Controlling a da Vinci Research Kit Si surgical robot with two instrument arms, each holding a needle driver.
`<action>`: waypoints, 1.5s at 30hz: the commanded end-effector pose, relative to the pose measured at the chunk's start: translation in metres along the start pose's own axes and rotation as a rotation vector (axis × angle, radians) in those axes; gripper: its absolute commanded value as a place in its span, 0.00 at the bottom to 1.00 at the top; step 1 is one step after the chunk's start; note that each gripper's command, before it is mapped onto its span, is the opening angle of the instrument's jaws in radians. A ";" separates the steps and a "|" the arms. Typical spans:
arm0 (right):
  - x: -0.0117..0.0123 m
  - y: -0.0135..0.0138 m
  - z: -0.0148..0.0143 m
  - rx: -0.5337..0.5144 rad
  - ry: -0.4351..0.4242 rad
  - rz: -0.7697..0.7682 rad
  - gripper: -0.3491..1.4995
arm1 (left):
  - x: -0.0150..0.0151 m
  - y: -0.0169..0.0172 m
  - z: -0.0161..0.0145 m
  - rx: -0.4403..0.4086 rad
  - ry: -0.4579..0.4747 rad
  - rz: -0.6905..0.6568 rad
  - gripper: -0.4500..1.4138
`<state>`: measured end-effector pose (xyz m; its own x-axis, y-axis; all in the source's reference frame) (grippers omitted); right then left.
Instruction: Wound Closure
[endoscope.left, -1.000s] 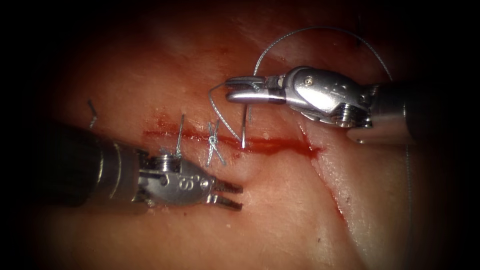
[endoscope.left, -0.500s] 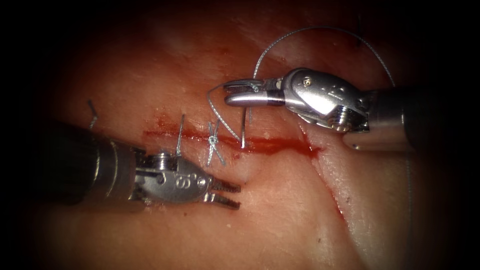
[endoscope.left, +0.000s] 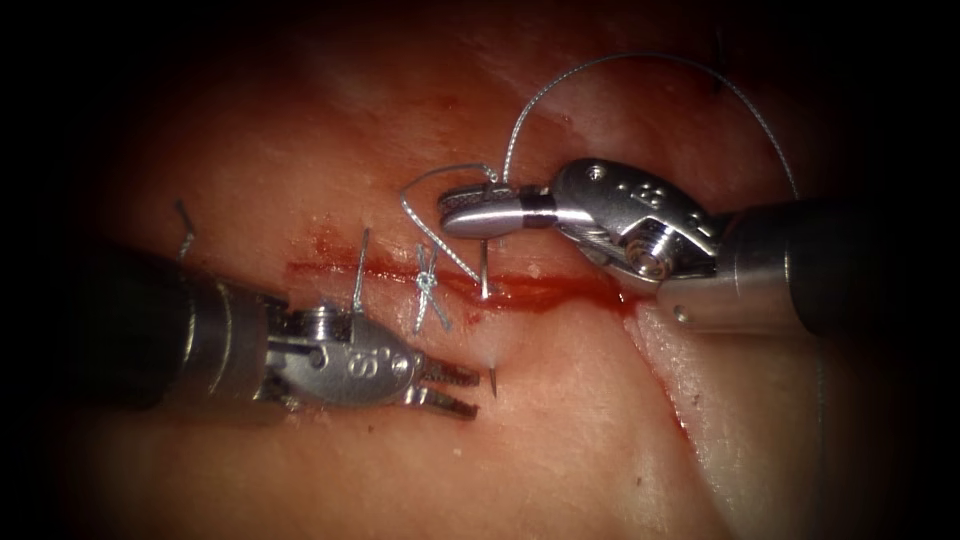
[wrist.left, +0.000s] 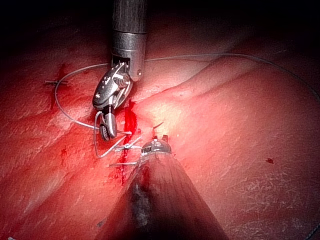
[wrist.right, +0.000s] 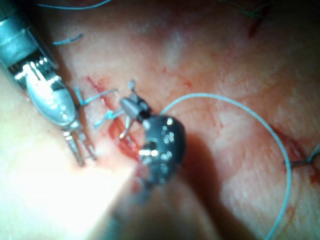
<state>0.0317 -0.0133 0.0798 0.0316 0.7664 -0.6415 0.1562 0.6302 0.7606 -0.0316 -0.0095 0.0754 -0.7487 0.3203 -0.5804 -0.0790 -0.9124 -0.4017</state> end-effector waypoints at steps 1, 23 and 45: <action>-0.0004 -0.0002 0.0008 0.005 0.000 0.049 0.00 | -0.0001 0.0000 0.0007 0.002 0.001 0.001 0.18; -0.0030 -0.0051 -0.0005 -0.066 0.018 0.252 0.66 | 0.0003 -0.0001 0.0001 0.007 0.001 -0.002 0.19; -0.0015 -0.0015 -0.0100 -0.240 -0.096 0.181 0.86 | 0.0019 0.0009 -0.0009 0.020 0.041 0.137 0.32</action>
<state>0.0209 -0.0140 0.0800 0.1343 0.8607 -0.4912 -0.0996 0.5049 0.8574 -0.0321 -0.0094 0.0723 -0.7201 0.1901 -0.6673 0.0158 -0.9570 -0.2896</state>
